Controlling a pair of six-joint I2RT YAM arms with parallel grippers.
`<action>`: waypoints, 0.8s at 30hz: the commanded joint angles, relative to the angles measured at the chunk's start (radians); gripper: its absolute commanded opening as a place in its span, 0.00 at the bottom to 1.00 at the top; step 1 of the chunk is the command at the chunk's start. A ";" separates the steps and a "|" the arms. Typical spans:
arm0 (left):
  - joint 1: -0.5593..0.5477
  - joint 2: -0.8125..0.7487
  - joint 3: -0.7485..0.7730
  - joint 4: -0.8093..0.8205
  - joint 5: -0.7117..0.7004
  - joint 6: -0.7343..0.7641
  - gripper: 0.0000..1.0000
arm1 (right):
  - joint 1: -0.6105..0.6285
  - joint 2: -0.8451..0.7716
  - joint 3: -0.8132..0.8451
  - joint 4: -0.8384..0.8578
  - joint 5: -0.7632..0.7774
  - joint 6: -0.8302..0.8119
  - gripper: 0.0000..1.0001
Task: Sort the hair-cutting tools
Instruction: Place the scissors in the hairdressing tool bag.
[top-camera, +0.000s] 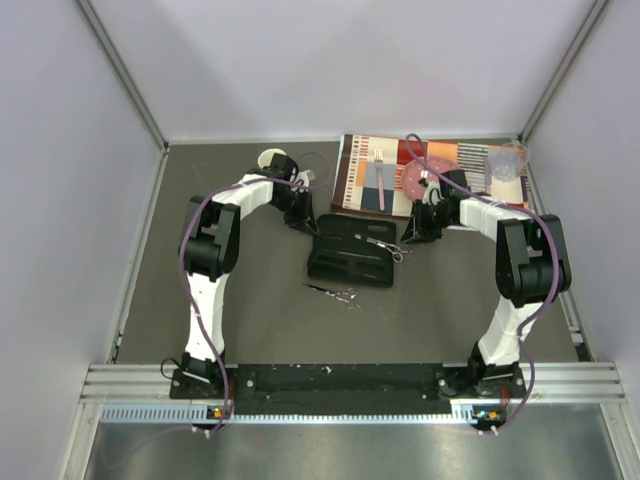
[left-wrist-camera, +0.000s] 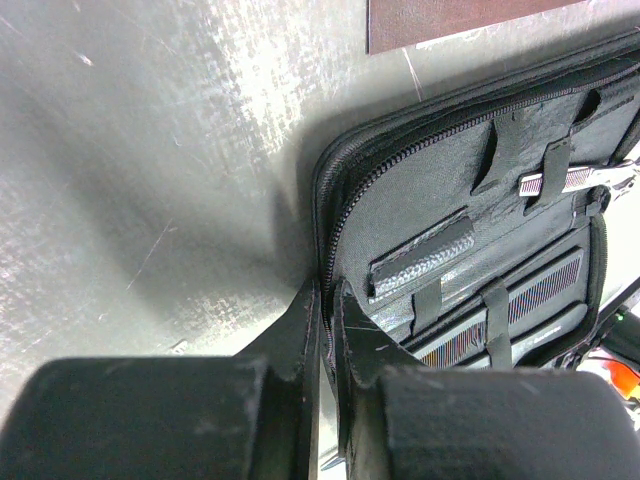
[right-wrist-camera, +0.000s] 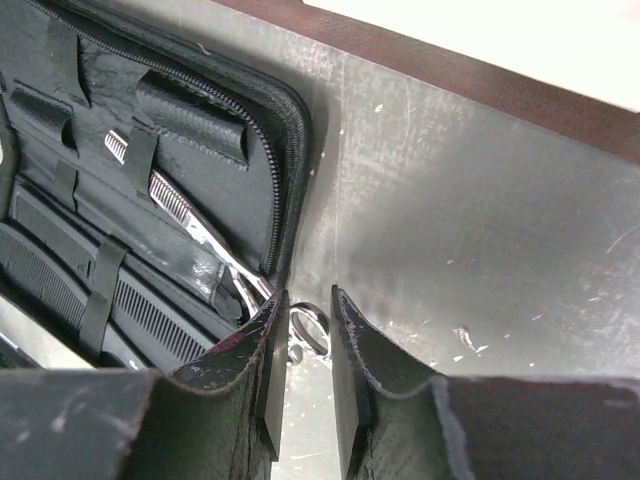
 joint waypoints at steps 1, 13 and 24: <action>0.012 0.007 -0.035 0.014 -0.129 0.031 0.04 | 0.005 -0.020 0.015 -0.007 0.058 -0.031 0.22; 0.012 -0.002 -0.037 0.009 -0.143 0.017 0.02 | 0.036 -0.265 -0.171 -0.069 0.268 0.301 0.61; 0.007 -0.011 -0.061 0.011 -0.137 0.008 0.01 | 0.071 -0.239 -0.261 0.081 0.113 0.418 0.60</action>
